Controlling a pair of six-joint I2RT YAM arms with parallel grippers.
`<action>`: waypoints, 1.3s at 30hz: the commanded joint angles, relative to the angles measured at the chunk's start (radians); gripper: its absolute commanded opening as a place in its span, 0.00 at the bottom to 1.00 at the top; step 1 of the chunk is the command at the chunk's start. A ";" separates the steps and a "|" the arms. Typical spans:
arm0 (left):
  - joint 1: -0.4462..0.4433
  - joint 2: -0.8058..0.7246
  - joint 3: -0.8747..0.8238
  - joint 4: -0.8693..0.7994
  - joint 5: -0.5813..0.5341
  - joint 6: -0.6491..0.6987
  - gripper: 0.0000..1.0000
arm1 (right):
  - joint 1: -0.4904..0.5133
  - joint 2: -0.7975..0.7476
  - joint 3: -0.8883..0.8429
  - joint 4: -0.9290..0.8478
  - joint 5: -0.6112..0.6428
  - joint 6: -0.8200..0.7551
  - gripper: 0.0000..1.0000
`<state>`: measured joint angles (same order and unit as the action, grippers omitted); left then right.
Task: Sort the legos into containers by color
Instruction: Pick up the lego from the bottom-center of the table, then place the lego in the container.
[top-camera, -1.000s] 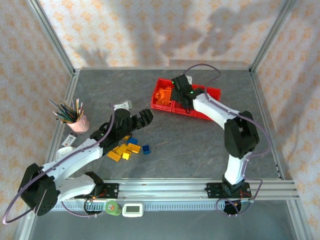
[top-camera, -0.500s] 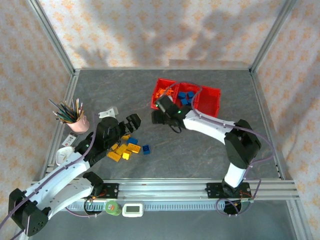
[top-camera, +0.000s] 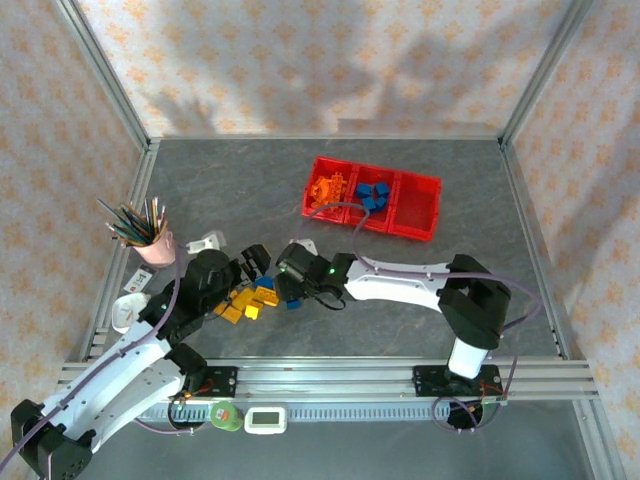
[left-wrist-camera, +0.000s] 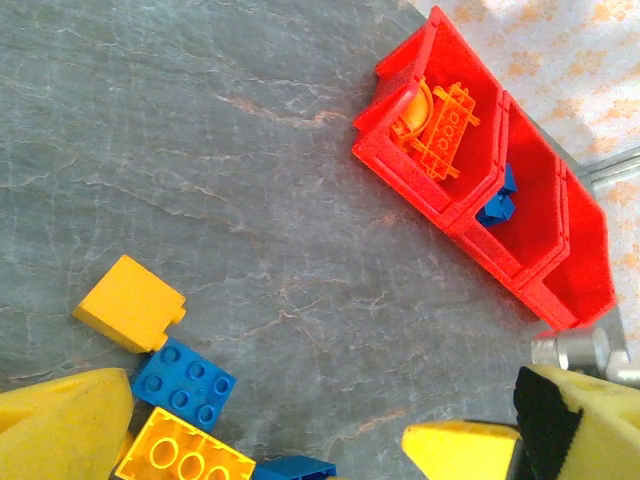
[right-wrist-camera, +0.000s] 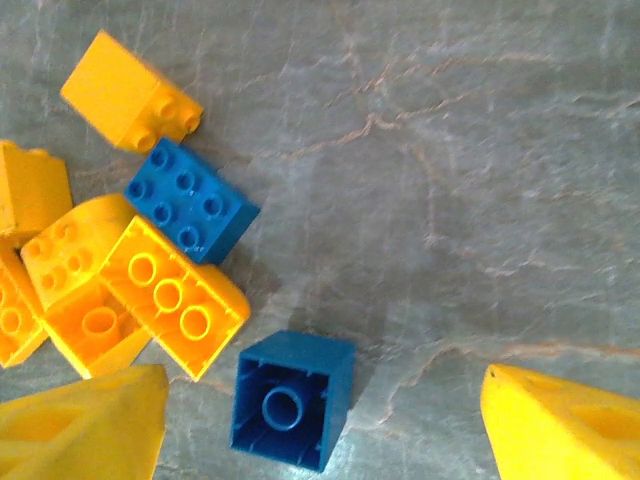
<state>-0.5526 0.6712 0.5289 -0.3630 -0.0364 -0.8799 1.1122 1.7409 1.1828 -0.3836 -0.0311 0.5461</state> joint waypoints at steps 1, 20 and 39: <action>0.011 -0.025 -0.023 -0.038 -0.028 -0.024 0.99 | 0.023 0.035 -0.013 0.021 0.015 0.039 0.82; 0.027 -0.033 -0.026 -0.034 -0.019 -0.014 0.99 | 0.033 0.171 0.044 0.025 0.057 0.025 0.37; 0.034 0.146 0.062 0.154 0.085 0.061 0.99 | -0.150 -0.064 0.069 -0.099 0.099 -0.025 0.25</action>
<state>-0.5285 0.7845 0.5404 -0.2943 0.0044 -0.8597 1.0012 1.7267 1.2163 -0.4080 -0.0036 0.5549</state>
